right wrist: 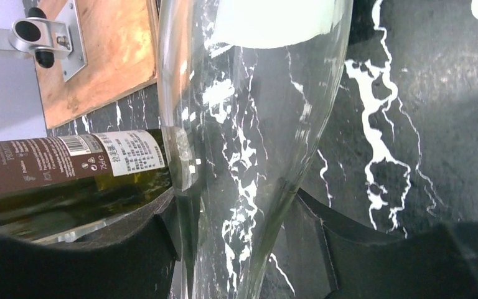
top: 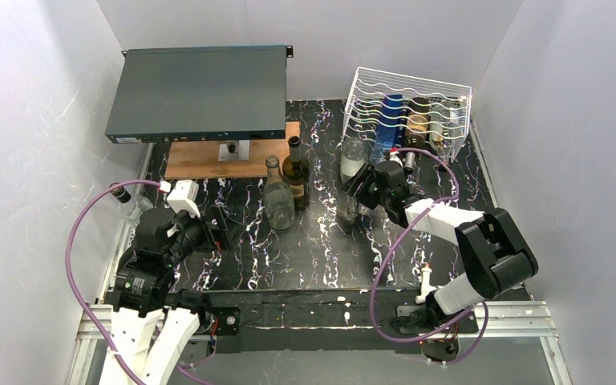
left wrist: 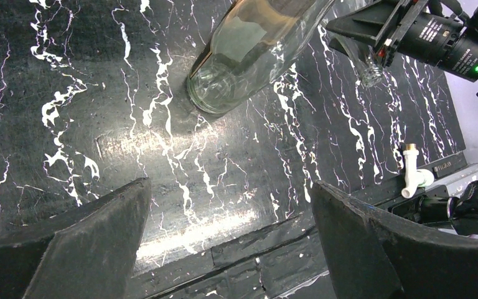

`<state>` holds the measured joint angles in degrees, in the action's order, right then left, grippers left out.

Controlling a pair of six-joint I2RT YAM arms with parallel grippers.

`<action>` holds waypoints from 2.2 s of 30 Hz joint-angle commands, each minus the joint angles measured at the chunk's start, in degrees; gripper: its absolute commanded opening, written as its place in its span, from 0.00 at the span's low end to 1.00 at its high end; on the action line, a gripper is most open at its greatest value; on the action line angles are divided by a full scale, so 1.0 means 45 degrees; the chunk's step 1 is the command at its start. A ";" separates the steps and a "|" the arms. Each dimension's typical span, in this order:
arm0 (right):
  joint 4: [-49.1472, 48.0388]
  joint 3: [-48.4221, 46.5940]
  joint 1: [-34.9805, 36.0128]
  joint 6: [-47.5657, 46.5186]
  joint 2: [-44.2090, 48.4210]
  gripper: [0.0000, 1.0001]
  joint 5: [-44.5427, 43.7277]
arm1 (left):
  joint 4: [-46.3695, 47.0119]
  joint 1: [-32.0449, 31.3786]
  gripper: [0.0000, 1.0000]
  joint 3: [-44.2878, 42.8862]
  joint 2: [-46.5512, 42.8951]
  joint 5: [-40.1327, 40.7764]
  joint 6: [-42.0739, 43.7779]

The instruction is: Put the wine bottle on the wine rack

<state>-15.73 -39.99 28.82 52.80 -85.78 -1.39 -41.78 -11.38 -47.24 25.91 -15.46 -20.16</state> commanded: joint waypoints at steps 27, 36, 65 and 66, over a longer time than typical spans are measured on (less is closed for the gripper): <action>-0.5703 -0.1230 -0.1347 -0.1595 -0.0083 0.01 0.0602 | 0.0046 -0.0040 0.99 0.0030 0.0678 0.0233 0.0018; -0.7157 -0.2381 -0.1580 -0.2698 -0.2058 0.01 0.0477 | -0.0033 -0.0050 0.99 0.0016 0.0880 0.0426 -0.0012; -0.9709 -0.2645 -0.1447 -0.4630 -0.3607 0.01 -0.1782 | -0.0101 -0.0040 0.99 -0.0029 0.1112 0.0543 -0.0051; -0.9753 -0.2743 -0.1375 -0.4831 -0.3765 0.01 -0.1940 | -0.0092 -0.0049 0.99 -0.0026 0.1131 0.0545 -0.0051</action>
<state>-39.75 -46.41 21.89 35.24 -103.31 -4.80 -41.80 -11.44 -47.24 30.35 -13.87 -20.58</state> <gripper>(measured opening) 0.619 0.994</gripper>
